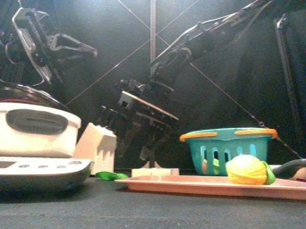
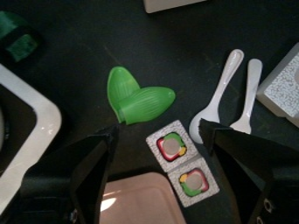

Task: Pick up corn

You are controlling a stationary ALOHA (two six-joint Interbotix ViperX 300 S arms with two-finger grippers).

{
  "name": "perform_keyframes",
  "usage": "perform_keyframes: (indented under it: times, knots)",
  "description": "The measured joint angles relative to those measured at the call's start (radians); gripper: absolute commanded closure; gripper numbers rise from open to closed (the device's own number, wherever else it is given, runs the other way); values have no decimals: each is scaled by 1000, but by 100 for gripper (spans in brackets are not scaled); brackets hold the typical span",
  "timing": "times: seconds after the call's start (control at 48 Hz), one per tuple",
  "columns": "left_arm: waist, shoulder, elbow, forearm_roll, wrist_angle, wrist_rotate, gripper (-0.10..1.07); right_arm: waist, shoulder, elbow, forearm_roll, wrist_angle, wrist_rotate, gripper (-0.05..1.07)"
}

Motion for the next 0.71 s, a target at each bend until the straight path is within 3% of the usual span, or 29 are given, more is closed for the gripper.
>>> perform_keyframes:
  times: [0.208,0.375,0.542,0.708]
  knots:
    - [5,21,-3,2,2,3,57,75,-138,140,25,0,2,1]
    - [3,86,-41,66,49,3,57,166,-233,259,38,-2,0,1]
    - [0,189,-129,167,149,2,56,221,-270,339,80,-2,0,1]
    - [-5,319,-247,245,267,2,54,229,-310,397,101,-3,21,1]
